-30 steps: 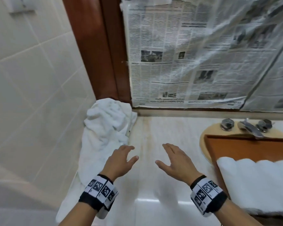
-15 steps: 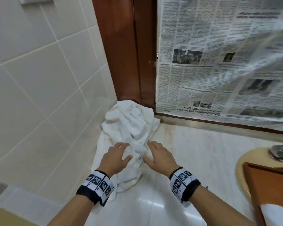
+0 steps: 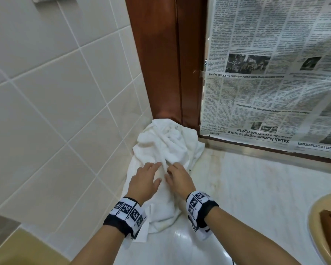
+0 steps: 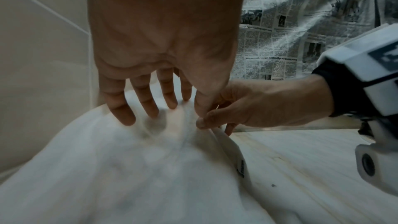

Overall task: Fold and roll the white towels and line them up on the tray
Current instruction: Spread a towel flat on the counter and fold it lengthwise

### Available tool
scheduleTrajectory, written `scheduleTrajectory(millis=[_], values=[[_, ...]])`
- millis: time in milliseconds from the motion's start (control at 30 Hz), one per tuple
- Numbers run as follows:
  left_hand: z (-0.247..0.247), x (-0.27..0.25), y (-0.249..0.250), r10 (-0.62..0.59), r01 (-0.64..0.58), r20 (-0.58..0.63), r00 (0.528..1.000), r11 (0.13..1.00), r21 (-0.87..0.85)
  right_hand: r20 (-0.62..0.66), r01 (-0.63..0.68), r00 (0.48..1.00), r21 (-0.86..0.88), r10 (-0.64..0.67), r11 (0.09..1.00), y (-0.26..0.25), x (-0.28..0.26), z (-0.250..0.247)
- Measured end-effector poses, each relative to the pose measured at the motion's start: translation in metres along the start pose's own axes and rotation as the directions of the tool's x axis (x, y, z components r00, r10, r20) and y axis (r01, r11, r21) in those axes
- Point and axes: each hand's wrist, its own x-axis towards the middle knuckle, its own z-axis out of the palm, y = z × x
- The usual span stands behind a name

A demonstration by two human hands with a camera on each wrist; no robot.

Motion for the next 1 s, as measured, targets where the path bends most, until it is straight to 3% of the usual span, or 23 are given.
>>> scheduleTrajectory(millis=[200,367,467,667,833,900,1000], values=[[-0.026,-0.007,-0.007,0.077,-0.091,-0.143,0.987,0.991,-0.094,-0.017,0.09,0.996,0.221,-0.089,0.971,-0.025,-0.029,-0.023],[-0.038,-0.011,-0.004,0.116,-0.126,-0.128,0.985,0.989,-0.072,-0.045,0.067,0.997,0.351,-0.055,0.934,-0.044,-0.073,-0.051],[-0.03,-0.024,-0.009,0.114,-0.121,-0.075,0.991,0.988,-0.099,-0.072,0.056,0.997,0.378,-0.031,0.924,-0.05,-0.105,-0.072],[-0.008,-0.063,-0.001,0.239,-0.23,0.037,0.97,0.958,-0.171,-0.133,-0.03,0.987,0.384,0.087,0.923,-0.056,-0.175,-0.095],[0.014,-0.092,0.01,0.256,-0.244,0.004,0.967,0.926,-0.287,-0.189,-0.083,0.969,0.361,0.16,0.929,-0.068,-0.243,-0.101],[0.025,-0.1,0.016,0.264,-0.229,0.086,0.961,0.928,-0.296,-0.208,-0.107,0.96,0.348,0.188,0.931,-0.073,-0.271,-0.102],[0.047,-0.113,0.029,0.325,-0.271,0.244,0.914,0.934,-0.23,-0.255,-0.124,0.942,0.339,0.218,0.933,-0.076,-0.305,-0.105]])
